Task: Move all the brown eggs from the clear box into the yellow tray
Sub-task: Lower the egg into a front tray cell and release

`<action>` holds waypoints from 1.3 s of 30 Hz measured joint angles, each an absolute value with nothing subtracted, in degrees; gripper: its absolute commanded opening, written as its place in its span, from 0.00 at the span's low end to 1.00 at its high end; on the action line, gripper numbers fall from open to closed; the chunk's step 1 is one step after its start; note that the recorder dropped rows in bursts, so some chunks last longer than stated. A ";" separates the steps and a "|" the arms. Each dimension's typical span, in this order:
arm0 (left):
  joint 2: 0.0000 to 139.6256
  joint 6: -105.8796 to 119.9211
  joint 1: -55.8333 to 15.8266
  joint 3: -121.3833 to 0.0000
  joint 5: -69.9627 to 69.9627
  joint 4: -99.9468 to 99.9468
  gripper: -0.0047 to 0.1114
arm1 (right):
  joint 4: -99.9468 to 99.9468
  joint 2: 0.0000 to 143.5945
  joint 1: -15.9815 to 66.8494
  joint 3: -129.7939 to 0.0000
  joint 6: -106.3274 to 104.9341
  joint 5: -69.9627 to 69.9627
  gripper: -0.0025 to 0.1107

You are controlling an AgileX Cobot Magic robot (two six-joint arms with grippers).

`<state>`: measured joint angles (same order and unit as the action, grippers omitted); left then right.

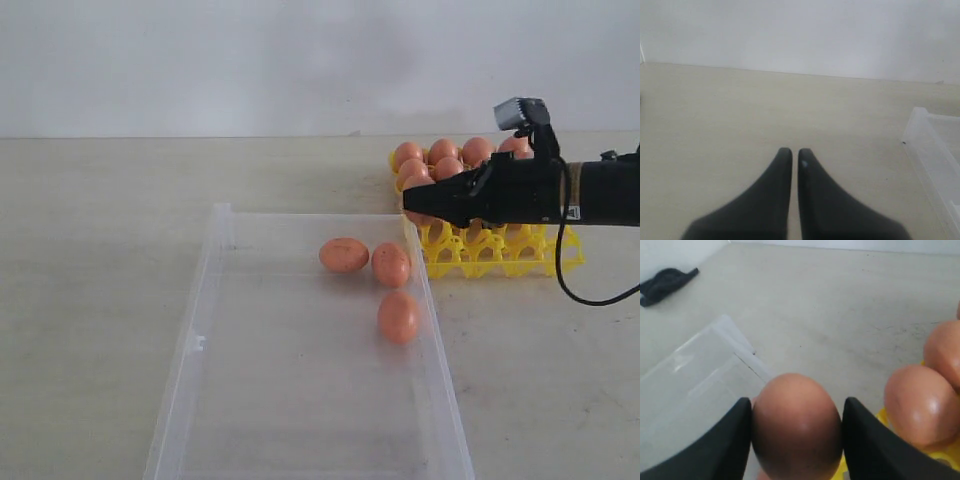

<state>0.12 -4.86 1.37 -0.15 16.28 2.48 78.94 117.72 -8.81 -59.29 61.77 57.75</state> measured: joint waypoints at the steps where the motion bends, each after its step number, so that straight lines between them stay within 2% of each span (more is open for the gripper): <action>1: 0.12 -4.86 1.37 -0.15 16.28 2.48 0.08 | 78.94 117.72 -8.13 -59.29 60.59 56.69 0.02; 12: 0.12 -4.86 1.37 -0.15 16.28 2.48 0.08 | 75.94 117.76 -7.79 -59.29 58.54 46.67 0.03; 17: 0.12 -4.86 1.37 -0.15 16.28 2.48 0.08 | 74.53 117.76 -7.79 -59.29 58.54 46.67 0.29; 19: 0.12 -4.86 1.37 -0.15 16.28 2.48 0.08 | 74.53 117.76 -7.79 -59.29 58.54 46.67 0.33; 26: 0.12 -4.86 1.37 -0.15 16.28 2.48 0.08 | 74.40 117.76 -6.84 -59.29 58.54 46.67 0.42; 36: 0.12 -4.86 1.37 -0.15 16.28 2.48 0.08 | 74.27 117.76 -6.10 -59.29 58.69 42.99 0.43; 39: 0.12 -4.86 1.37 -0.15 16.28 2.48 0.08 | 74.27 117.76 -6.10 -59.29 59.38 42.73 0.50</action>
<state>0.12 -4.86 1.37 -0.15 16.28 2.48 74.27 117.76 -6.10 -59.29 59.38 42.73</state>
